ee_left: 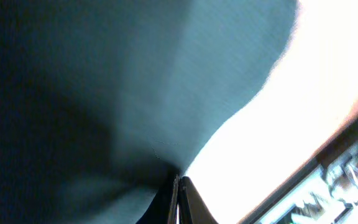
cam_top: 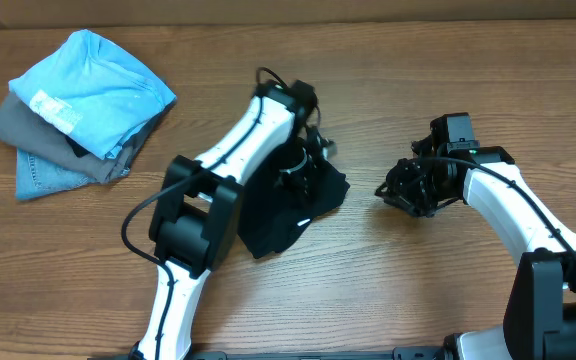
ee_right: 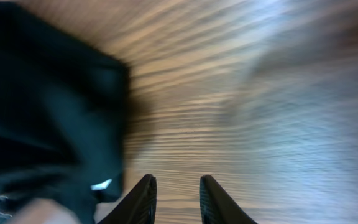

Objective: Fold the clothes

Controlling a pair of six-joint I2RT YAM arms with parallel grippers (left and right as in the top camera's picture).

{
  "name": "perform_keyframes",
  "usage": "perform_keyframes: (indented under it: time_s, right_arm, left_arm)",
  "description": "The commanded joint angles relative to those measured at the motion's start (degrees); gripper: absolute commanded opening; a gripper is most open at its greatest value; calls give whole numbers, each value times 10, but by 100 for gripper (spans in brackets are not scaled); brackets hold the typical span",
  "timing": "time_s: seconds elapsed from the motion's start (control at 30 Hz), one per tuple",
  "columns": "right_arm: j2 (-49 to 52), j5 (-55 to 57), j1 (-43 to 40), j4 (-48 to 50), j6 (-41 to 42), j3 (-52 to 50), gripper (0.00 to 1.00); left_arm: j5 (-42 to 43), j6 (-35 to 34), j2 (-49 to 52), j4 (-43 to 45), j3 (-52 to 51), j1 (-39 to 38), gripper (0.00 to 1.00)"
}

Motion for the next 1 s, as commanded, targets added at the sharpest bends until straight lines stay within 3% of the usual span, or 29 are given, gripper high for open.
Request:
perform_keyframes:
  time_s: [0.0,0.23,0.33,0.57,0.7,0.8,0.87,0.97]
  right_arm:
    - [-5,-108,4,24,-14,2,30]
    - [-5,-211,66,102,-24,2,30]
    - [-5,-197,115,133,-21,2,30]
    - [17,-101,236,198,68,2,32]
    - [74,-91,293,248,129,2,33]
    - [131,-100,318,289,171,2,33]
    - [163,-127,320,320,197,2,29]
    - [188,-104,303,298,281,2,9]
  left_arm:
    - [13,12,-12,-27,25,19,4]
    - [-36,11,-12,-134,154,116,8]
    - [-37,13,-12,-151,175,161,10]
    - [-36,39,-12,-132,157,226,15]
    - [10,51,-12,-112,156,246,16]
    - [74,92,-12,-129,156,254,10]
    - [89,120,-12,-149,156,254,9]
    - [82,158,-12,-181,156,254,7]
